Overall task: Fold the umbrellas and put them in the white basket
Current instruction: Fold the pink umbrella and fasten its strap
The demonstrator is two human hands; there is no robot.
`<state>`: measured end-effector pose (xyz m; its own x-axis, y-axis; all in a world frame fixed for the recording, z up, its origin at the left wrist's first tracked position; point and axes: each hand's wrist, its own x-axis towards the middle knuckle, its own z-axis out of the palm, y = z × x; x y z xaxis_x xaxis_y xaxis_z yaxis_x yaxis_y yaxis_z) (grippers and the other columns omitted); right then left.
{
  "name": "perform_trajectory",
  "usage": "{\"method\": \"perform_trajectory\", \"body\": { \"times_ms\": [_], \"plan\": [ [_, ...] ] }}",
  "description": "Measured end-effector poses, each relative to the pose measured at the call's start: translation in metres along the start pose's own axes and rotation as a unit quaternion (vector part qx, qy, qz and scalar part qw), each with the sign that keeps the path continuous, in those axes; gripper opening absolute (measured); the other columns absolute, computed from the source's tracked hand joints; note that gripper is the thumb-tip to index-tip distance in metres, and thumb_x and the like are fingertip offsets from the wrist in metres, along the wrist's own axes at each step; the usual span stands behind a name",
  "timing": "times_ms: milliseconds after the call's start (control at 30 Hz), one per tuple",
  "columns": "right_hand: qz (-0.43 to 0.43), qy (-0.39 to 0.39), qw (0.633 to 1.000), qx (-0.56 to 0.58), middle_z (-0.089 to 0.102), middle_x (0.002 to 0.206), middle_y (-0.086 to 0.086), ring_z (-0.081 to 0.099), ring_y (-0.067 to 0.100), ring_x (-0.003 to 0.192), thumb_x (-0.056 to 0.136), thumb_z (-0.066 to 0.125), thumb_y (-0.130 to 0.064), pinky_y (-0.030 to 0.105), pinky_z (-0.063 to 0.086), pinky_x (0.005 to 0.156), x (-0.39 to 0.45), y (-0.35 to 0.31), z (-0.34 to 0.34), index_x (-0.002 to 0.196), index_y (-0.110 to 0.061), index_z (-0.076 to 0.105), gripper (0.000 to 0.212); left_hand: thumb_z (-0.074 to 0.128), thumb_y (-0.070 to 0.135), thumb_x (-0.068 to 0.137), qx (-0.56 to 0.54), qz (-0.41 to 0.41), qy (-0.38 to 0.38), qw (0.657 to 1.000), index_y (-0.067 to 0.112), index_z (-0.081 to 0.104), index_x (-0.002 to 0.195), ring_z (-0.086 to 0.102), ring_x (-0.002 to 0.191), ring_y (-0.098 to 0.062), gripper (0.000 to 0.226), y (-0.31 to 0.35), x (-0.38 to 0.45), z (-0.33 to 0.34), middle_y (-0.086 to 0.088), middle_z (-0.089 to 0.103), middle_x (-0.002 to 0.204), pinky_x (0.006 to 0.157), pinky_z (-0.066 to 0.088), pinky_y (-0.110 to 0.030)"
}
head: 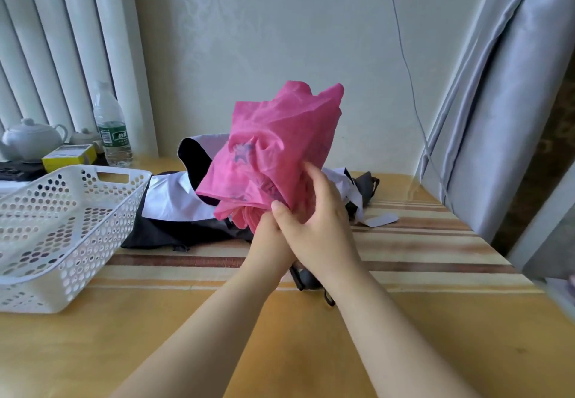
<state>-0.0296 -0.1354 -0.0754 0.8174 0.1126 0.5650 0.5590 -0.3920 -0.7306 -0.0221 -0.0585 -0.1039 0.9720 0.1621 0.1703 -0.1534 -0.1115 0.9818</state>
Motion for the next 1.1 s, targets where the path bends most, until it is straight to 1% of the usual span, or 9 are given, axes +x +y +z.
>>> {"method": "perform_trajectory", "body": {
  "times_ms": [167, 300, 367, 500, 600, 767, 833, 933, 1100],
  "plan": [
    [0.022, 0.054, 0.998, 0.015, 0.067, 0.111, -0.008, 0.061, 0.009, 0.104, 0.092, 0.06, -0.026, 0.03, 0.05, 0.088, 0.014, 0.018, 0.014, 0.124, -0.024, 0.059, 0.032, 0.056, 0.007, 0.079, 0.024, -0.005, 0.054, 0.998, -0.003, 0.042, 0.068, 0.03, 0.059, -0.015, 0.02, -0.019, 0.01, -0.004, -0.002, 0.037, 0.055, 0.056, 0.028, -0.036],
    [0.049, 0.059, 0.997, 0.033, 0.067, 0.08, -0.017, 0.06, -0.004, 0.075, 0.092, 0.059, -0.02, 0.011, 0.044, 0.065, 0.016, 0.039, 0.02, 0.095, -0.025, 0.065, 0.008, 0.053, 0.01, 0.087, 0.019, -0.018, 0.05, 0.998, 0.011, 0.04, 0.066, 0.033, 0.048, -0.012, 0.025, -0.033, 0.01, -0.003, 0.006, 0.036, 0.047, 0.049, 0.03, -0.027],
    [0.125, 0.079, 0.985, 0.084, 0.059, 0.056, -0.017, 0.054, -0.002, 0.055, 0.094, 0.052, -0.014, 0.016, 0.041, 0.054, 0.016, 0.052, 0.019, 0.071, -0.023, 0.058, 0.026, 0.054, 0.018, 0.09, -0.028, -0.056, 0.035, 0.997, 0.007, 0.045, 0.073, 0.042, 0.046, -0.015, 0.022, -0.042, 0.01, -0.005, -0.002, 0.044, 0.05, 0.042, 0.031, -0.021],
    [0.256, 0.144, 0.894, 0.338, 0.071, 0.093, -0.004, 0.07, 0.021, 0.09, 0.102, 0.044, -0.017, 0.033, 0.058, 0.071, 0.018, 0.066, 0.003, 0.089, -0.032, 0.067, 0.03, 0.061, 0.016, 0.09, -0.158, -0.083, -0.001, 0.984, 0.004, 0.046, 0.078, 0.04, 0.046, -0.019, 0.023, -0.046, 0.008, -0.015, -0.01, 0.046, 0.057, 0.034, 0.027, -0.019],
    [0.252, 0.176, 0.869, 0.388, 0.072, 0.099, 0.002, 0.071, 0.016, 0.089, 0.1, 0.046, -0.006, 0.03, 0.058, 0.072, 0.017, 0.076, -0.019, 0.101, -0.019, 0.063, 0.022, 0.063, 0.022, 0.081, -0.271, -0.069, -0.045, 0.959, 0.004, 0.054, 0.075, 0.042, 0.046, -0.014, 0.022, -0.04, 0.007, -0.02, -0.007, 0.046, 0.059, 0.054, 0.04, -0.031],
    [0.23, 0.191, 0.919, 0.257, 0.068, 0.07, -0.005, 0.065, 0.012, 0.068, 0.094, 0.056, -0.004, 0.027, 0.058, 0.066, 0.012, 0.084, -0.027, 0.08, -0.017, 0.065, 0.022, 0.067, 0.023, 0.075, -0.325, -0.042, -0.047, 0.943, 0.017, 0.068, 0.076, 0.045, 0.053, -0.015, 0.007, -0.041, 0.006, -0.023, 0.0, 0.049, 0.06, 0.069, 0.038, -0.046],
    [0.23, 0.168, 0.929, 0.237, 0.069, 0.072, 0.001, 0.065, 0.016, 0.07, 0.093, 0.057, -0.004, 0.034, 0.06, 0.07, 0.013, 0.087, -0.027, 0.078, -0.015, 0.065, 0.02, 0.079, 0.03, 0.068, -0.335, -0.052, -0.072, 0.938, 0.011, 0.065, 0.095, 0.053, 0.066, -0.022, 0.036, -0.042, 0.007, -0.028, -0.003, 0.051, 0.063, 0.074, 0.037, -0.05],
    [0.226, 0.142, 0.942, 0.205, 0.071, 0.082, 0.004, 0.068, 0.028, 0.082, 0.091, 0.059, -0.006, 0.043, 0.059, 0.078, 0.013, 0.088, -0.028, 0.081, -0.02, 0.066, 0.019, 0.088, 0.04, 0.057, -0.37, -0.059, -0.088, 0.923, 0.014, 0.071, 0.095, 0.05, 0.069, -0.019, 0.049, -0.039, 0.006, -0.033, -0.015, 0.052, 0.084, 0.049, 0.044, -0.024],
    [0.056, 0.237, 0.967, -0.069, 0.064, 0.084, -0.013, 0.061, 0.009, 0.071, 0.084, 0.067, -0.005, 0.017, 0.043, 0.058, 0.008, 0.081, -0.039, 0.099, -0.027, 0.052, 0.031, 0.066, 0.028, 0.075, -0.355, -0.088, -0.007, 0.931, 0.007, 0.056, 0.091, 0.043, 0.047, -0.012, 0.028, -0.033, 0.006, -0.032, -0.004, 0.051, 0.066, 0.038, 0.034, -0.019]
  ]
}}
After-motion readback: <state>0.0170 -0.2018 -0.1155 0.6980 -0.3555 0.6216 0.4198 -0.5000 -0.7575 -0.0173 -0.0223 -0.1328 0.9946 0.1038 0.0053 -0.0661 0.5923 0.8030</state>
